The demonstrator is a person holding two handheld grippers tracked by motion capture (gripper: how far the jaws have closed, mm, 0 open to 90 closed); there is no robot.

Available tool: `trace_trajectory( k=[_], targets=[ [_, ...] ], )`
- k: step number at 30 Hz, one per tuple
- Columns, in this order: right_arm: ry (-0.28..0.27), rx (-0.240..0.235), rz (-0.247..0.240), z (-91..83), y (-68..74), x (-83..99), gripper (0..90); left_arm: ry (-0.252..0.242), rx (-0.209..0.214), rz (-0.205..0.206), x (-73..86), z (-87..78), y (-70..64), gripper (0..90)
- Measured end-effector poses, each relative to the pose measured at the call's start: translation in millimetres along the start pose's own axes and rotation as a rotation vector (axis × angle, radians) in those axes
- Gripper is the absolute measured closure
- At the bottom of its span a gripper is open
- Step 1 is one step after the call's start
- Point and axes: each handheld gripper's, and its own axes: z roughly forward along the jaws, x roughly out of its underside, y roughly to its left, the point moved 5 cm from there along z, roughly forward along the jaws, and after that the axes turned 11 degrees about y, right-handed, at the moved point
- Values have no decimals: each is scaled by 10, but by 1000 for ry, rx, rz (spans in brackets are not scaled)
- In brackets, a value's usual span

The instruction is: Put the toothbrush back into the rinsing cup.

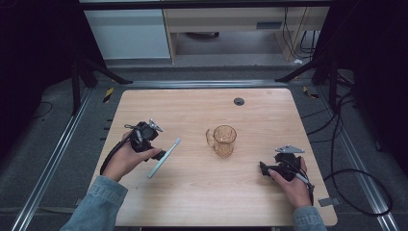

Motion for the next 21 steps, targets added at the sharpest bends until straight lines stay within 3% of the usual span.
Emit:
trace_trajectory(
  k=[6,12,21],
  targets=[
    [0,0,0,1,0,-1,4,36,21,15,-92,111,-37,237],
    [0,-2,-1,1,0,-1,4,95,33,2,-156,237,-11,307],
    [0,-2,-2,1,-1,-1,4,198,92,1,-307,381,3,470]
  ],
)
